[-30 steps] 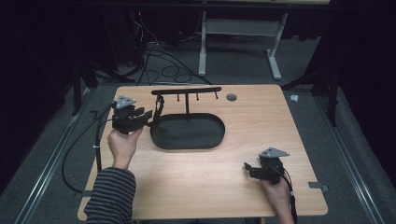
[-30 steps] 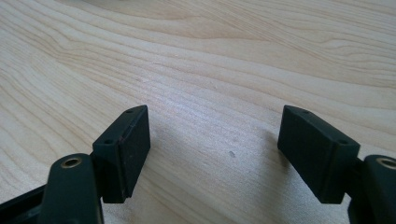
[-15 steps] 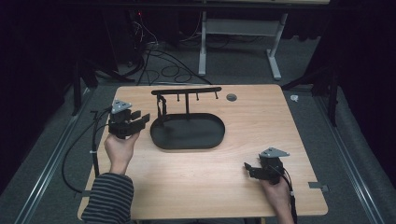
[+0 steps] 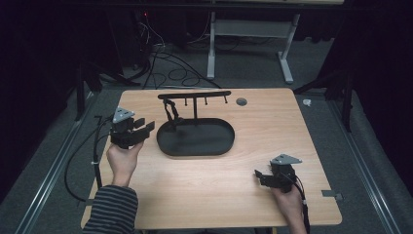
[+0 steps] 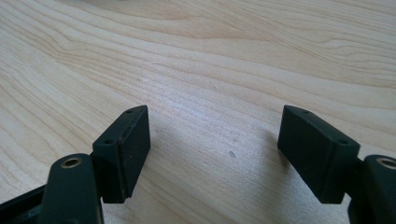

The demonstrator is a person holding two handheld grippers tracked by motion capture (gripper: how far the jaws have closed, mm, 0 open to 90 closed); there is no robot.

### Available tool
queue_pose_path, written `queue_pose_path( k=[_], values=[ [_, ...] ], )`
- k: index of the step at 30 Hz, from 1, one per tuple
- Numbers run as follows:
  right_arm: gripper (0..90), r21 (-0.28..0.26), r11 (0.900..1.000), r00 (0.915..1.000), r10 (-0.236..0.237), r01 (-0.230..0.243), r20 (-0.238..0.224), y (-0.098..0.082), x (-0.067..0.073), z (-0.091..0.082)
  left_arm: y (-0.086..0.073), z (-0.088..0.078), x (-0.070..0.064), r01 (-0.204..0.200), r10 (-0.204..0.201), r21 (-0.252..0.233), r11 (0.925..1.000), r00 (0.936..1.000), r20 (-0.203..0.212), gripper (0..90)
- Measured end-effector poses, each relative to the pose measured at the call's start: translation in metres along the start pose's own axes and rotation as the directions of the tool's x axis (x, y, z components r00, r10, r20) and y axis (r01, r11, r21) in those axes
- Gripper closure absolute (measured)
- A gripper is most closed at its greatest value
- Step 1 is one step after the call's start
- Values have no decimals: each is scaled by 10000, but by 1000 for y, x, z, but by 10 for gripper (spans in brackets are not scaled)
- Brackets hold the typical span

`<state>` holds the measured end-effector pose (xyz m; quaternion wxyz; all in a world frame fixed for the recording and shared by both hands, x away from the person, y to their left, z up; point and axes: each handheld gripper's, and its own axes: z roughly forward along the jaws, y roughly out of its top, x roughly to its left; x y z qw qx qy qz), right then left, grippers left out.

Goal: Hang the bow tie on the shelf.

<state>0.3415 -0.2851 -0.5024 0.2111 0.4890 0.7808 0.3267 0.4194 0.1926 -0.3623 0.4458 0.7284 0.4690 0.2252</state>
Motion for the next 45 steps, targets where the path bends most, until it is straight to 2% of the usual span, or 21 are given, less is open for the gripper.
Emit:
queue_pose_path(
  k=[6, 7, 9, 22, 26, 29, 45],
  values=[
    [266, -13, 10000, 10000, -5, 5, 11, 0, 0, 0, -3, -5, 0, -7, 7, -59, 10000, 10000, -14, 564],
    [266, -12, 10000, 10000, -3, 3, 12, 0, 0, 0, -4, -5, 0, -168, 167, -105, 9998, 9998, -89, 563],
    [266, -12, 10000, 10000, -4, 4, 13, 0, 0, 0, -4, -6, -1, -236, 235, -93, 9997, 9996, -151, 560],
    [266, -12, 10000, 10000, -11, 11, 17, 0, 0, 0, -14, -15, -3, -88, 87, -86, 9999, 9999, -126, 553],
    [266, -12, 10000, 10000, -13, 13, 16, 0, 0, 0, -17, -17, -2, -178, 176, -150, 9997, 9997, -165, 552],
    [266, -10, 10000, 10000, -12, 12, 17, 0, 0, 0, -19, -20, -3, -58, 57, -139, 9999, 9999, -113, 552],
    [266, -9, 10000, 10000, -10, 10, 17, 0, 0, 0, -32, -21, -5, 96, -96, -100, 9999, 10000, 11, 550]
  ],
)
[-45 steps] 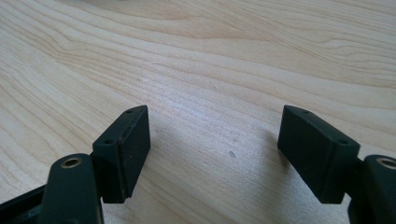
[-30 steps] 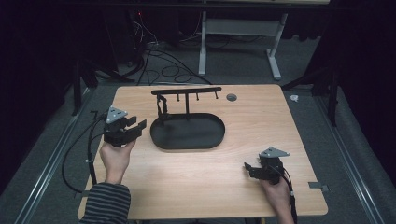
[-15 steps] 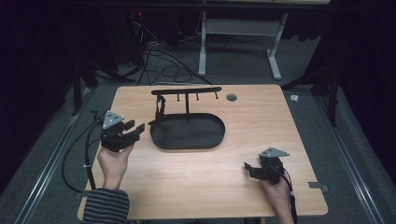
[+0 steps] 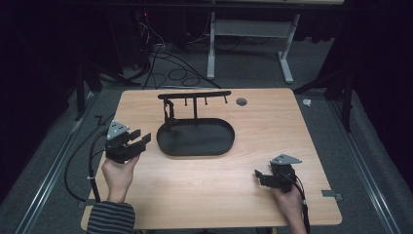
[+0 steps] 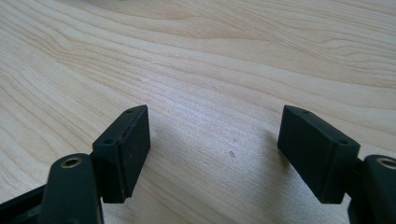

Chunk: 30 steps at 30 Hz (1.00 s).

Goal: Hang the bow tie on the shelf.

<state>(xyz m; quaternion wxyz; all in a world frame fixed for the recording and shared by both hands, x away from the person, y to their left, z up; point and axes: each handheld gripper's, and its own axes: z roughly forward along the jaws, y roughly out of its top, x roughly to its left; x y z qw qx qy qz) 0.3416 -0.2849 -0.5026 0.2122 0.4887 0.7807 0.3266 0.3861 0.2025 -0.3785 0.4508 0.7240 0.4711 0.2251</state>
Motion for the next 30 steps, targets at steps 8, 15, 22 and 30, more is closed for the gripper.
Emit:
queue_pose_path(
  k=[8, 15, 22, 30],
  values=[
    [266, -2, 10000, 10000, -3, 3, 1, 0, 0, 0, -6, -2, -2, 45, -45, -21, 10000, 10000, 56, 549],
    [266, -1, 10000, 10000, -5, 5, -1, 0, 0, 0, -12, -5, -3, 139, -138, -50, 9999, 9998, 107, 548],
    [266, -1, 10000, 10000, -4, 4, -1, 0, 0, 0, -17, -6, -3, 189, -190, 39, 9998, 9997, 127, 547],
    [266, -2, 10000, 10000, -6, 6, 2, 0, 0, 0, -24, -8, -4, 278, -279, 71, 9996, 9995, 161, 546]
  ],
)
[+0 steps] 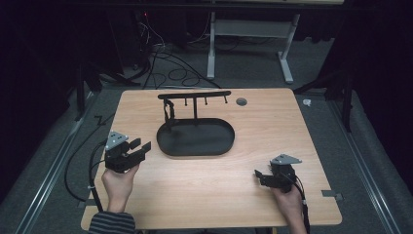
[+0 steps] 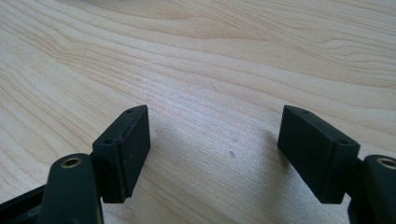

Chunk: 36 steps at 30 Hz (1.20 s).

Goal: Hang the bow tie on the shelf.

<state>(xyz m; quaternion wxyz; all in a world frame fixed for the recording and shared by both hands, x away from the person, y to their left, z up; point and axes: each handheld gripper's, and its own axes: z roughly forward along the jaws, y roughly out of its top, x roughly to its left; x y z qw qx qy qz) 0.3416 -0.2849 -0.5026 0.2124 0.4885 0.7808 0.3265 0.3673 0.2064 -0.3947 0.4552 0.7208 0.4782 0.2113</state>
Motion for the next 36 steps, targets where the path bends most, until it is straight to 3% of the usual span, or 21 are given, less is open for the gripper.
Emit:
queue_pose_path(
  k=[36],
  values=[
    [266, 1, 10000, 10000, -8, 8, 0, 0, 0, 0, -33, -1, 3, 532, -535, 347, 9980, 9986, 51, 544]
  ],
)
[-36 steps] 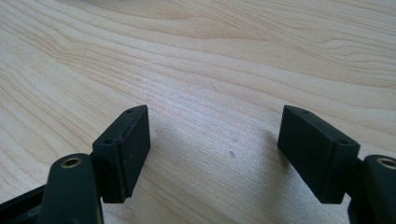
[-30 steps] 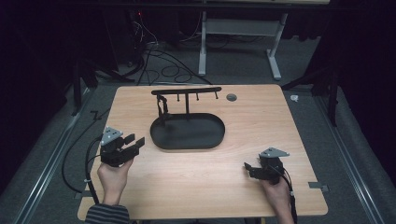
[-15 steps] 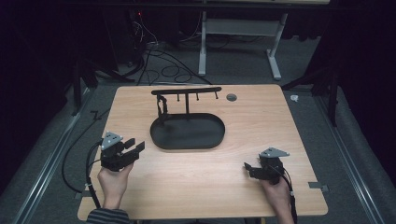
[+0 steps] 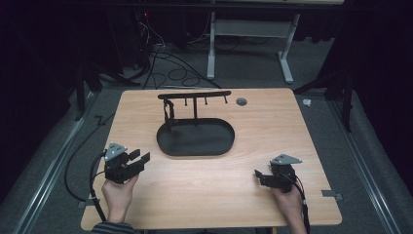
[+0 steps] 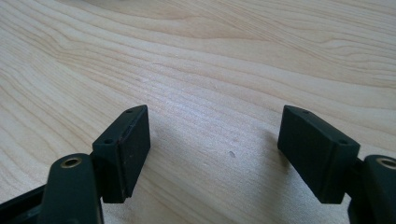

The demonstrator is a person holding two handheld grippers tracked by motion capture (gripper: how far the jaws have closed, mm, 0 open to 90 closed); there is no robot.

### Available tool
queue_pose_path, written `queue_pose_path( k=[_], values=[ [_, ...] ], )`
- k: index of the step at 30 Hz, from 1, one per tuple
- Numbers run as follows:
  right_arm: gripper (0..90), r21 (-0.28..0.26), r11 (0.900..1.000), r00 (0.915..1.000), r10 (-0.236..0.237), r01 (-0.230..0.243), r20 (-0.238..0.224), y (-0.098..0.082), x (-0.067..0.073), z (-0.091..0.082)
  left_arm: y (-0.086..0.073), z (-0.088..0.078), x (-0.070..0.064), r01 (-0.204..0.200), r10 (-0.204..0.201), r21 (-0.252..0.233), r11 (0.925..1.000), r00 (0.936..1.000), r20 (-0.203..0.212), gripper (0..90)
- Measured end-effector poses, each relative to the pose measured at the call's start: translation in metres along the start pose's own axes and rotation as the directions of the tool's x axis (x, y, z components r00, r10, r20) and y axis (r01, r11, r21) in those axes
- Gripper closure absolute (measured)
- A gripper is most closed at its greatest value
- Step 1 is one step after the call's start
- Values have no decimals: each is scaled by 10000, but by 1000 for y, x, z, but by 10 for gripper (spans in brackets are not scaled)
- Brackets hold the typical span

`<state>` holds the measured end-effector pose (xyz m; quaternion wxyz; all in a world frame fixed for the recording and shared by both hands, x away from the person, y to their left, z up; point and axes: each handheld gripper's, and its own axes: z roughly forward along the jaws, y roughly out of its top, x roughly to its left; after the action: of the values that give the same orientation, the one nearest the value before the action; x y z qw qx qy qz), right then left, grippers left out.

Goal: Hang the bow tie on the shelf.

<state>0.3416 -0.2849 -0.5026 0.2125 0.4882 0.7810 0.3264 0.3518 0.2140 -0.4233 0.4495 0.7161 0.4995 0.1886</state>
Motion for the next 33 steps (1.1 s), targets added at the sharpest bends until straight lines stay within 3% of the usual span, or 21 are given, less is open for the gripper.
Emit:
queue_pose_path(
  k=[18, 33],
  values=[
    [266, -1, 10000, 10000, 2, -2, -1, 0, 0, 0, -13, 4, -7, 88, -92, 169, 9998, 9997, 233, 539],
    [266, -2, 10000, 10000, 2, -2, 1, 0, 0, 0, -24, 10, -14, -146, 130, 589, 9982, 9995, 271, 537]
  ],
)
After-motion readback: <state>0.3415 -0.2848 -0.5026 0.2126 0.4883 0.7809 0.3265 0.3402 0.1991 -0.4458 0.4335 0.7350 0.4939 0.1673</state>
